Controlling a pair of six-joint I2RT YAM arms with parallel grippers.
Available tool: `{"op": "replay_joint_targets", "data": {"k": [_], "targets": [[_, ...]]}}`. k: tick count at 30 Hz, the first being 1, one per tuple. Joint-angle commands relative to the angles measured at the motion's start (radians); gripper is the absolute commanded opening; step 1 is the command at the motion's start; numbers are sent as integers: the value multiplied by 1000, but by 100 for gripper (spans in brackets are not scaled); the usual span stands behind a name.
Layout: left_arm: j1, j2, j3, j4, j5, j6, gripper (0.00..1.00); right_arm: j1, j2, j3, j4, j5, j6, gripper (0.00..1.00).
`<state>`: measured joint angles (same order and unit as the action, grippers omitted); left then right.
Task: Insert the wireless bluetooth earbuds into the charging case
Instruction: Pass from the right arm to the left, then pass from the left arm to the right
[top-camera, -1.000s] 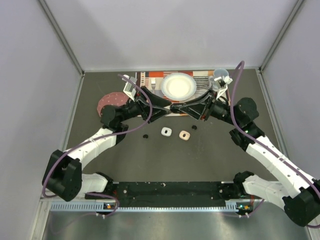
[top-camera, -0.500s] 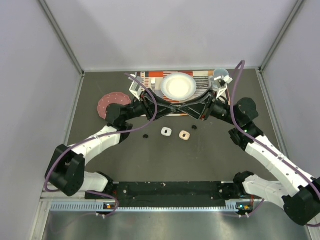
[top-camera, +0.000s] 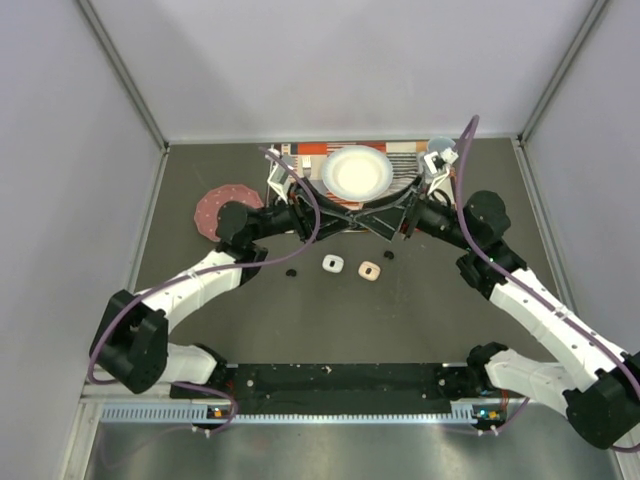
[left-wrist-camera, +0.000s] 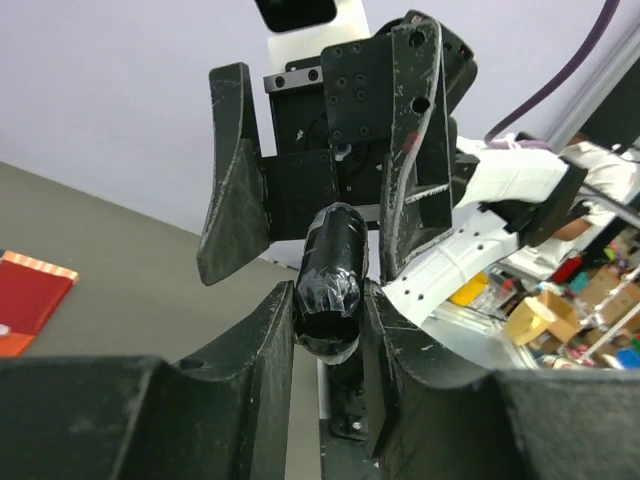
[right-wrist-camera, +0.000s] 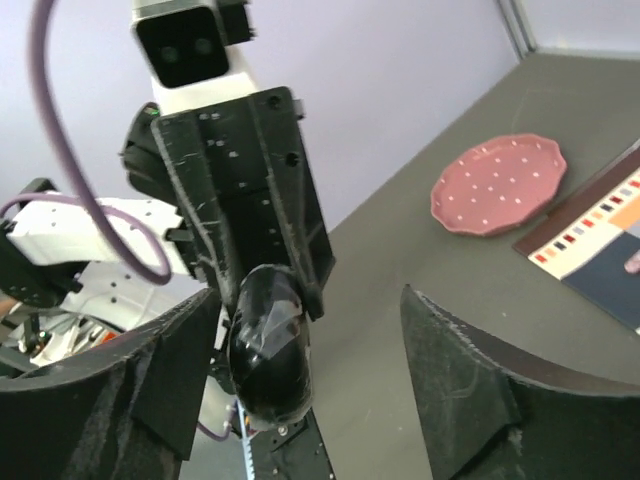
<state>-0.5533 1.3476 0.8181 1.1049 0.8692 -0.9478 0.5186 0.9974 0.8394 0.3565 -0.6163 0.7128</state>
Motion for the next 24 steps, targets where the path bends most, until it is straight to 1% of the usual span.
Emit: {"op": "replay_joint_targets", "data": {"k": [1, 2, 3, 4, 5, 6, 7, 8, 10, 12, 15, 16, 19, 20, 24], "targets": [[-5, -103, 12, -211, -39, 257, 0, -5, 0, 87, -129, 98, 16, 77], [-5, -122, 4, -259, -56, 305, 0, -5, -2, 90, -139, 108, 26, 78], [-5, -155, 1, -296, -77, 404, 0, -6, -3, 92, -145, 116, 54, 79], [-5, -175, 0, -380, -93, 455, 0, -6, -5, 95, -158, 134, 71, 80], [-5, -194, -8, -423, -114, 504, 0, -5, -2, 101, -171, 142, 86, 81], [-5, -230, -13, -453, -154, 594, 0, -6, 3, 107, -191, 148, 121, 82], [-5, -248, -20, -477, -182, 633, 0, -6, 21, 131, -212, 156, 138, 82], [-7, -263, -34, -516, -203, 702, 0, -6, 30, 147, -279, 164, 154, 82], [-7, -298, -43, -548, -234, 760, 0, -6, 53, 185, -345, 178, 210, 82], [-14, -317, -54, -582, -242, 841, 0, -5, 81, 196, -344, 147, 276, 82], [-26, -335, -56, -635, -288, 914, 0, -6, 102, 182, -269, 93, 391, 82], [-31, -335, -56, -646, -297, 931, 0, -5, 106, 185, -266, 81, 407, 81], [-40, -341, -62, -651, -348, 939, 0, -5, 130, 230, -347, 75, 416, 81], [-42, -343, -69, -642, -358, 961, 0, -5, 135, 236, -353, 70, 416, 80], [-43, -347, -71, -628, -375, 960, 0, -5, 156, 230, -350, 32, 476, 77]]}}
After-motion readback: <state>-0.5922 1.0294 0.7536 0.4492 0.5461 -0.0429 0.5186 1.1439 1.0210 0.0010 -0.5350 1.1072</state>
